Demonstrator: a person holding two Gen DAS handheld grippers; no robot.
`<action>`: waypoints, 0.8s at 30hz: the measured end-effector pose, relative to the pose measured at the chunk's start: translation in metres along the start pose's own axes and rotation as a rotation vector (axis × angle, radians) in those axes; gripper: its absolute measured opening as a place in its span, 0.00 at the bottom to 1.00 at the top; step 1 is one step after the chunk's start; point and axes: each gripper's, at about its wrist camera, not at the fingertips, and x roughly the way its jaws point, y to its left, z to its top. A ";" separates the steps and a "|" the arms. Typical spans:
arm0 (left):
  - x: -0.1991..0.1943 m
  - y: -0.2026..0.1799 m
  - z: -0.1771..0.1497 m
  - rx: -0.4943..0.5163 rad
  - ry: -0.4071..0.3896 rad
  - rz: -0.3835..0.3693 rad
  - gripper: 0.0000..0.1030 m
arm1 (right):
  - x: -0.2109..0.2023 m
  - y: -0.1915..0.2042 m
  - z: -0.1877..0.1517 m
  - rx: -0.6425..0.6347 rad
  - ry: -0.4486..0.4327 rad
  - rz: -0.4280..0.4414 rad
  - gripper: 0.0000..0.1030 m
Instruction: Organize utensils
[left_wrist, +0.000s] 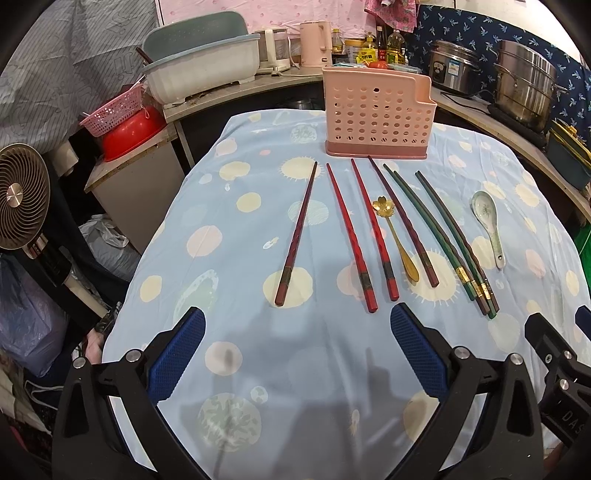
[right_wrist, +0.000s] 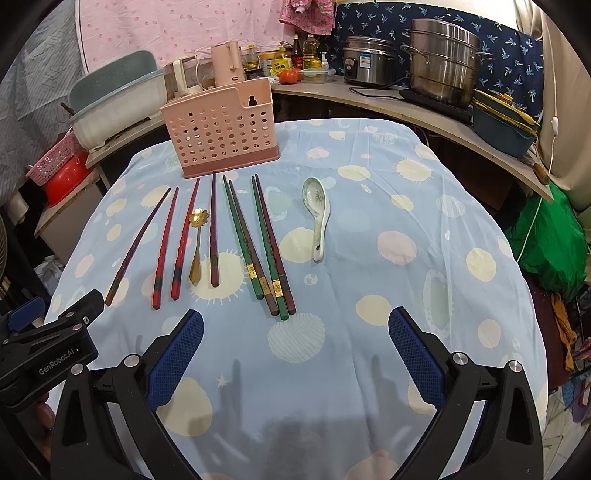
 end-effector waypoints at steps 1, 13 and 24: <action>0.000 0.000 0.000 0.001 0.001 0.001 0.93 | 0.001 0.000 0.000 0.000 0.000 0.000 0.94; 0.000 0.000 -0.001 0.001 0.002 0.001 0.93 | 0.001 0.001 -0.001 -0.001 0.000 -0.001 0.94; 0.000 0.001 -0.002 0.000 0.001 0.001 0.93 | 0.001 0.000 -0.001 -0.001 0.001 0.000 0.94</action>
